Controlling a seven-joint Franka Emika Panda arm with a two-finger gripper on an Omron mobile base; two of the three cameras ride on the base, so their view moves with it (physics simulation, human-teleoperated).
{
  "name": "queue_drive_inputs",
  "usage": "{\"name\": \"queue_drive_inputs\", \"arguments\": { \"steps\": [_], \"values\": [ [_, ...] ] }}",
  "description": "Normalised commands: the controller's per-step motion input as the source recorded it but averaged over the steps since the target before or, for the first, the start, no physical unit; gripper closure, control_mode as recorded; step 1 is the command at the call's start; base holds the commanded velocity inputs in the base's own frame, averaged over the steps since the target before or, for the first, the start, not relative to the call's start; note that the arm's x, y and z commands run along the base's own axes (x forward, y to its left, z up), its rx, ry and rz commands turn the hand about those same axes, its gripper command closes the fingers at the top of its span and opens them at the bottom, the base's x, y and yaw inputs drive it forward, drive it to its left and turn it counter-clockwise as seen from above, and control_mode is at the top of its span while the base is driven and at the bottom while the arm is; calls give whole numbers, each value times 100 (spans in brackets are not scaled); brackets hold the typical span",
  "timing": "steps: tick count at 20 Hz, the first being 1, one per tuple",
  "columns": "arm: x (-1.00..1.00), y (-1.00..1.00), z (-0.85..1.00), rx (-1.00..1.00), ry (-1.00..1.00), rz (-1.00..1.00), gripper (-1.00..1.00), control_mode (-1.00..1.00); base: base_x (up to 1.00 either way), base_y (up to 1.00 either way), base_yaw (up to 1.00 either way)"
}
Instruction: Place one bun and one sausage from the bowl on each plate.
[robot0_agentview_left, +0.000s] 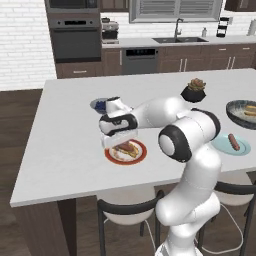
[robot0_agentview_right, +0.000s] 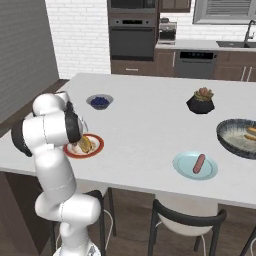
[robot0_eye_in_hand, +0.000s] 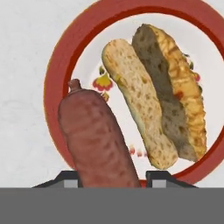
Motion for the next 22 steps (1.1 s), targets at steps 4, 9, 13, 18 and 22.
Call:
{"name": "queue_drive_inputs", "arguments": {
  "steps": [4,9,13,18,22],
  "values": [
    [1,0,-47,-14,5,0,100,-100,0,0,0],
    [24,-3,-38,-11,2,0,100,-100,0,0,0],
    [30,-18,-1,0,0,0,-100,-100,0,0,0],
    [16,-4,4,0,0,0,-100,-100,0,0,0],
    [-38,0,60,0,-6,-3,-100,-100,0,0,0]
  ]
}}
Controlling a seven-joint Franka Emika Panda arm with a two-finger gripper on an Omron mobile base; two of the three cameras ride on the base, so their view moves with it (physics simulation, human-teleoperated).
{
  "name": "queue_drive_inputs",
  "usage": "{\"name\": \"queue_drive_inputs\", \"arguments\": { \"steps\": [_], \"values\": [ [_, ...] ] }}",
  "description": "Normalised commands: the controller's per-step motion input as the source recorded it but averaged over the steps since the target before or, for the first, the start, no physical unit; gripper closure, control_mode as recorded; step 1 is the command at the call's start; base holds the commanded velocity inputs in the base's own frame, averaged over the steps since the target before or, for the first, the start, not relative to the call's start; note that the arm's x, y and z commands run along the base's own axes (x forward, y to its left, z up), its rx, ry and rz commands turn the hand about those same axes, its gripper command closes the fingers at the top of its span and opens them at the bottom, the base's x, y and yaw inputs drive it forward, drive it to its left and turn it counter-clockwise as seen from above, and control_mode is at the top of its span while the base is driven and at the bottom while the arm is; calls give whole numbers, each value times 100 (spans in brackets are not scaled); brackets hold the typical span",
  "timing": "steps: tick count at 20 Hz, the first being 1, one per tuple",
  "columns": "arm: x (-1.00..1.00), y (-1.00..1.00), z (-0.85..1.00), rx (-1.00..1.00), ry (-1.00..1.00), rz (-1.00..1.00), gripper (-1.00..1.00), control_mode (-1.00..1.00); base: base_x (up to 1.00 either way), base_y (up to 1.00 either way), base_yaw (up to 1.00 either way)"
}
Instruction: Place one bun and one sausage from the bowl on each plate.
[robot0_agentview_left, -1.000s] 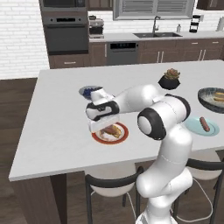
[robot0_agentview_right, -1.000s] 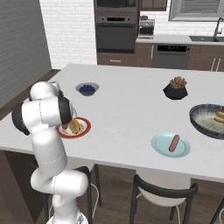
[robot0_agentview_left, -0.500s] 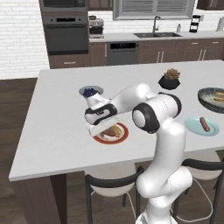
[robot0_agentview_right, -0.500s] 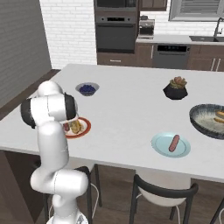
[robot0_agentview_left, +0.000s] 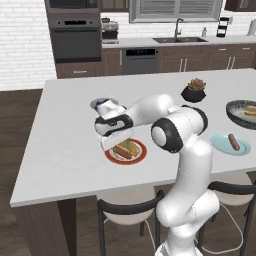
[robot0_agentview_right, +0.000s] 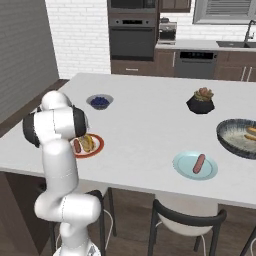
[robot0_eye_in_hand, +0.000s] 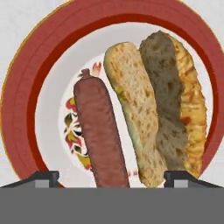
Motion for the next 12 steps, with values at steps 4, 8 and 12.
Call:
{"name": "queue_drive_inputs", "arguments": {
  "steps": [4,8,12],
  "values": [
    [-100,-24,100,3,-12,-16,-100,-100,0,0,0],
    [-100,-64,99,6,-17,-12,-100,-100,0,0,0],
    [-100,-94,94,15,-24,-9,-100,-100,0,0,0]
  ]
}}
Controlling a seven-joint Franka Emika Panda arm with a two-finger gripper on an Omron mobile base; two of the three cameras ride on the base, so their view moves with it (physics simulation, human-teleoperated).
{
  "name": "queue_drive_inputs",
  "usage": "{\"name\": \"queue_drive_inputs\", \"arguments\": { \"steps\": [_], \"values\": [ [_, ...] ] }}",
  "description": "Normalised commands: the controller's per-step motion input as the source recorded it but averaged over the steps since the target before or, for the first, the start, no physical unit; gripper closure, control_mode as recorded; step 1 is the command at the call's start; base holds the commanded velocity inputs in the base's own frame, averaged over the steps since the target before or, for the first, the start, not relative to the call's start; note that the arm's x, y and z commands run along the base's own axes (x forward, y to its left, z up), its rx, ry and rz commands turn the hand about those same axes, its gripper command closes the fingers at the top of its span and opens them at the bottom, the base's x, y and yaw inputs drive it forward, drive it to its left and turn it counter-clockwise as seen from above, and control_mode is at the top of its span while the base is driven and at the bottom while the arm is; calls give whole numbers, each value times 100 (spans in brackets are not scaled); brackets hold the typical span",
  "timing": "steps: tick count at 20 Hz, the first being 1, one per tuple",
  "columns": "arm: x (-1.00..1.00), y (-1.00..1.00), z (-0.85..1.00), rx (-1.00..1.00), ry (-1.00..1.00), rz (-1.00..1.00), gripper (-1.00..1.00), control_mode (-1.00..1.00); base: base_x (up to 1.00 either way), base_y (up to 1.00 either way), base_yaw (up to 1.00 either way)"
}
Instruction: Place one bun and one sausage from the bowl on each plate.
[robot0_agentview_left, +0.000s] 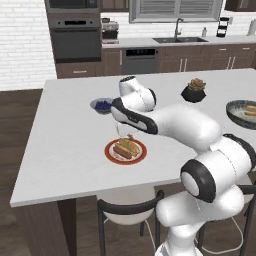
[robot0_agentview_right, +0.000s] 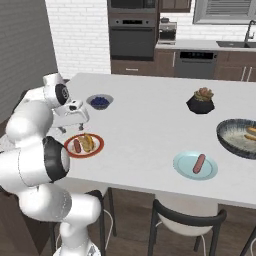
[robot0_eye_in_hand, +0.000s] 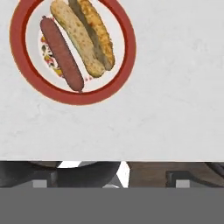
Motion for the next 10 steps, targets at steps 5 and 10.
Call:
{"name": "queue_drive_inputs", "arguments": {
  "steps": [5,10],
  "values": [
    [-100,-88,54,13,-26,-13,-100,-100,0,0,0],
    [-20,-19,4,1,-8,-1,-100,100,-80,-80,-3]
  ]
}}
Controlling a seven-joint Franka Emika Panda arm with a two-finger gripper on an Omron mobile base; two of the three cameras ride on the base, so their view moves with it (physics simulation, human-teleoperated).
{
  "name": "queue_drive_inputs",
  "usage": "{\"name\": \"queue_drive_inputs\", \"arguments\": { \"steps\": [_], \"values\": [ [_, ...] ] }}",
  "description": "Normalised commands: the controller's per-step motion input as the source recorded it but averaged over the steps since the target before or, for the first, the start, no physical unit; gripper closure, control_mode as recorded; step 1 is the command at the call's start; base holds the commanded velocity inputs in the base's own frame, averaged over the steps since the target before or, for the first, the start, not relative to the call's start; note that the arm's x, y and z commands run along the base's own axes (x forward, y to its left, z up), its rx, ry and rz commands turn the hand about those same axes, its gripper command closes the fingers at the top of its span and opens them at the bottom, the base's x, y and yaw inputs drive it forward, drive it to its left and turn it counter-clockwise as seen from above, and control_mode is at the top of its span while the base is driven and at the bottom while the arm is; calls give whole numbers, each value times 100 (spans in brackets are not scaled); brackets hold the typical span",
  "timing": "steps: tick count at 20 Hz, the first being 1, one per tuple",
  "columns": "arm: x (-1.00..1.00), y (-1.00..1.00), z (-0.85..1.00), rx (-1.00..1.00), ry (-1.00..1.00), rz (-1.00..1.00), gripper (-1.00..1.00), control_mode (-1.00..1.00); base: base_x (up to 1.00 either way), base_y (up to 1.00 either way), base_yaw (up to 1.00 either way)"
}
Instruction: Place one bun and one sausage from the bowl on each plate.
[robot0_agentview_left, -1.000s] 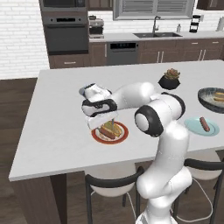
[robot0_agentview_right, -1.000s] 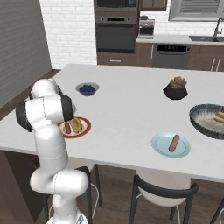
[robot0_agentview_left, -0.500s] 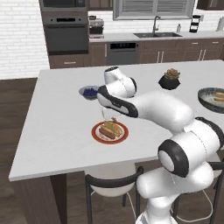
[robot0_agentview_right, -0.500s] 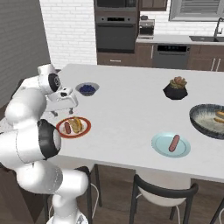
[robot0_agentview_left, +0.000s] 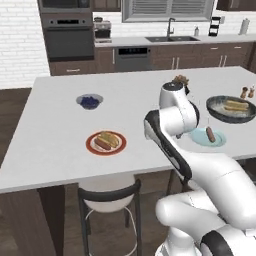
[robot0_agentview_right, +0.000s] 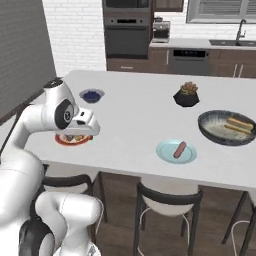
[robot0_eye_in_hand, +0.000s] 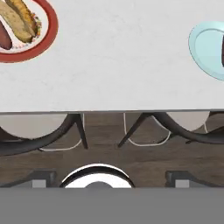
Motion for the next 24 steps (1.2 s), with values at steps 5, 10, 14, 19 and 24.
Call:
{"name": "queue_drive_inputs", "arguments": {
  "steps": [5,10,14,19,24],
  "values": [
    [0,0,0,0,0,0,-100,100,-85,-100,-6],
    [0,0,0,0,0,0,-100,100,-9,-100,-9],
    [0,0,0,0,0,0,-100,100,48,-100,-7],
    [0,0,0,0,0,0,-100,100,99,-80,-3],
    [0,0,0,0,0,0,-100,100,100,-7,0]
  ]
}}
